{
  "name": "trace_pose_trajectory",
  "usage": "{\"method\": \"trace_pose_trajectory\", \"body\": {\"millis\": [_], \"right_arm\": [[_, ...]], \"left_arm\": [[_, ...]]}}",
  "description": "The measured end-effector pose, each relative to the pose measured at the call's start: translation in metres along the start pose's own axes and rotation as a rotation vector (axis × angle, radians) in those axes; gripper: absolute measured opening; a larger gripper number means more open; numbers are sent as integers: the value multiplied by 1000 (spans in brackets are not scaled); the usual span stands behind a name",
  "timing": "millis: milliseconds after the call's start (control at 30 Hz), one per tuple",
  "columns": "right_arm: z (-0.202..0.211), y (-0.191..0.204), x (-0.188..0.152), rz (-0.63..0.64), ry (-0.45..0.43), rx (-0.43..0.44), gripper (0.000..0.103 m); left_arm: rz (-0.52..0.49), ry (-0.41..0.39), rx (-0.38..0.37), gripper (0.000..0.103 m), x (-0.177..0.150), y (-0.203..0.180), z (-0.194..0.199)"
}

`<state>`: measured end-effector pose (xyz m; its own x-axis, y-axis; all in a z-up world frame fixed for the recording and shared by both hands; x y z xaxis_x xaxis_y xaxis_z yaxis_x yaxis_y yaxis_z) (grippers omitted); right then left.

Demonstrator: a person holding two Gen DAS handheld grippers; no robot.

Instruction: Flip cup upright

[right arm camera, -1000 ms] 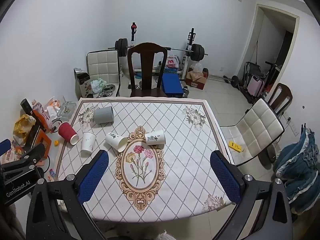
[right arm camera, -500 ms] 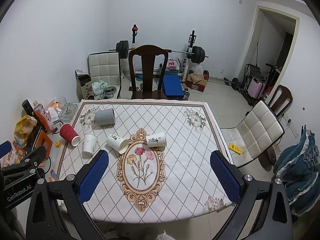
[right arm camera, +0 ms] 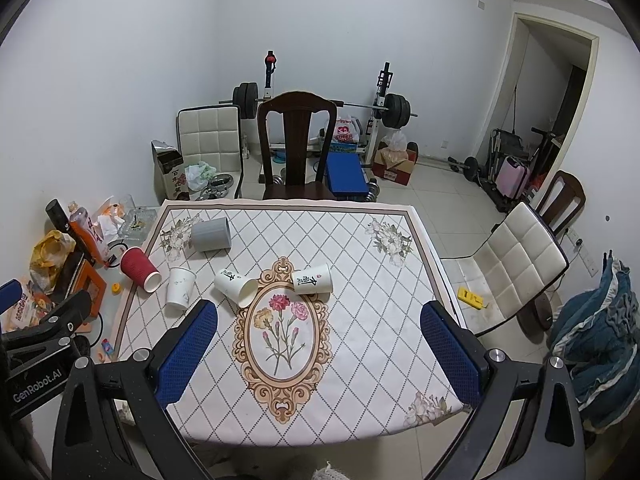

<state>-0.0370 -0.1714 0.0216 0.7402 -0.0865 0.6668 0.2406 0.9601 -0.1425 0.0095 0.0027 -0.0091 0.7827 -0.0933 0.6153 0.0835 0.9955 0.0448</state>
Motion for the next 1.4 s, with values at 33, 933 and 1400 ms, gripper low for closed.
{"method": "trace_pose_trajectory", "body": {"millis": [33,933,1400], "right_arm": [[0,0,0,1,1,0,102],[1,0,-1,0,1,0,102],[5,1,-1,0,1,-7,102]], "left_arm": [[0,0,0,103,0,0,1],[-4,-4,1,103,0,-3,4],[-5,-3,-3,103,3,-6,6]]}}
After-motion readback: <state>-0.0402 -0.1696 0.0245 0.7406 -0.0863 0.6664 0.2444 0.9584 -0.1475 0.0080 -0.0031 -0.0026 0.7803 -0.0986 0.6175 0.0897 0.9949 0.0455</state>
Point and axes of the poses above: each gripper's, at about its wrist camera, not at the fingertips, and z roughly against the way its jaws point, y to its left, x to its top, the point moved 3 cm from there along -z, roughly the way its jaws point, and after that the axes turned 2 degrees about y, right-handed, at the moved point
